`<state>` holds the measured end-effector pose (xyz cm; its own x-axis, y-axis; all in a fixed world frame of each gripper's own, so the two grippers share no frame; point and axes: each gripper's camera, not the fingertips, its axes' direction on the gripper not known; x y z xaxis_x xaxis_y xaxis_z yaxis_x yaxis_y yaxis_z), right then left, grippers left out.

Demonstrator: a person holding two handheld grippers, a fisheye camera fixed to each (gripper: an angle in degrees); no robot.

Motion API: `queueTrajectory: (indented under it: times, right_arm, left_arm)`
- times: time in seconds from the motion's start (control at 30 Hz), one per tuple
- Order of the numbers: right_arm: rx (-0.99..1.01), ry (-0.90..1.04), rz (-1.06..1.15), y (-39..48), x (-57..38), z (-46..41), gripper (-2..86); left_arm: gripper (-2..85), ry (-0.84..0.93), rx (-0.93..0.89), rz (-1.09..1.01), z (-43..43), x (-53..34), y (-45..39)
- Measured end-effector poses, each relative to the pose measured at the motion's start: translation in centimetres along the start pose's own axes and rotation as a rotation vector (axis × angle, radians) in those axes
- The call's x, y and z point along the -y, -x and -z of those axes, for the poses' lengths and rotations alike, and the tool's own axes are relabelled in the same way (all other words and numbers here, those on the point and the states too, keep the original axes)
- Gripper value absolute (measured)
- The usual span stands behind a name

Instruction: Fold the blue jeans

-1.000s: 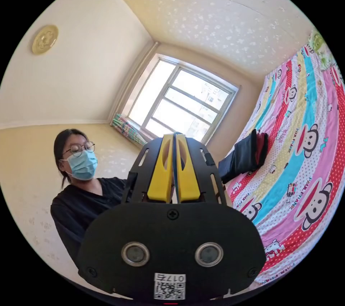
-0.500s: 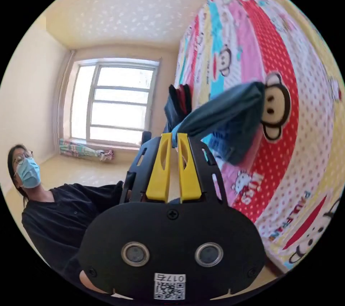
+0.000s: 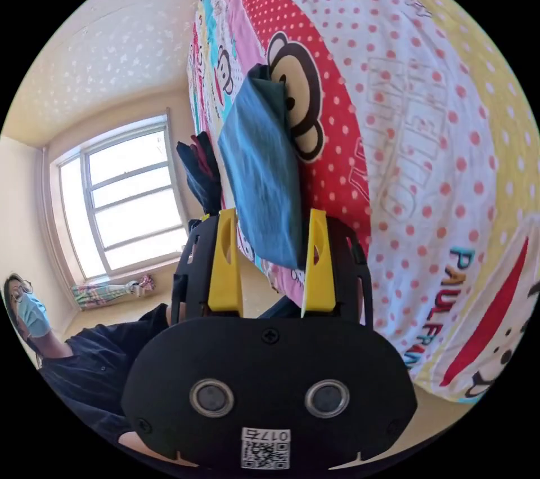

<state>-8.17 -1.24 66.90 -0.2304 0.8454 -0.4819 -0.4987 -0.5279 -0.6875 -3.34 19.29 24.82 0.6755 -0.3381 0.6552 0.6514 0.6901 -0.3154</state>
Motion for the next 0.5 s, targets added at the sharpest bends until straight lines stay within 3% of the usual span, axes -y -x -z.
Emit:
queueTrajectory:
  times: [0.1, 0.23, 0.37, 0.5]
  right_arm:
    - [-0.015, 0.093, 0.004, 0.6, 2.7, -4.5, 17.3]
    - [-0.226, -0.006, 0.032, 2.5, 1.0, -4.8, 13.9]
    - [0.121, 0.037, -0.036, -0.4, -1.0, -3.3, 9.8]
    - [0.25, 0.096, -0.005, -2.2, -5.2, 1.1, 8.1]
  left_arm:
    - [15.7, 0.064, 0.031, 0.035, -2.5, 3.1, 0.6]
    - [10.3, -0.064, -0.005, 0.124, -2.0, 1.9, 1.6]
    - [8.7, -0.031, -0.167, 0.281, -1.7, -1.5, 3.0]
    - [8.6, 0.167, -0.108, 0.265, -1.6, -4.5, 0.8]
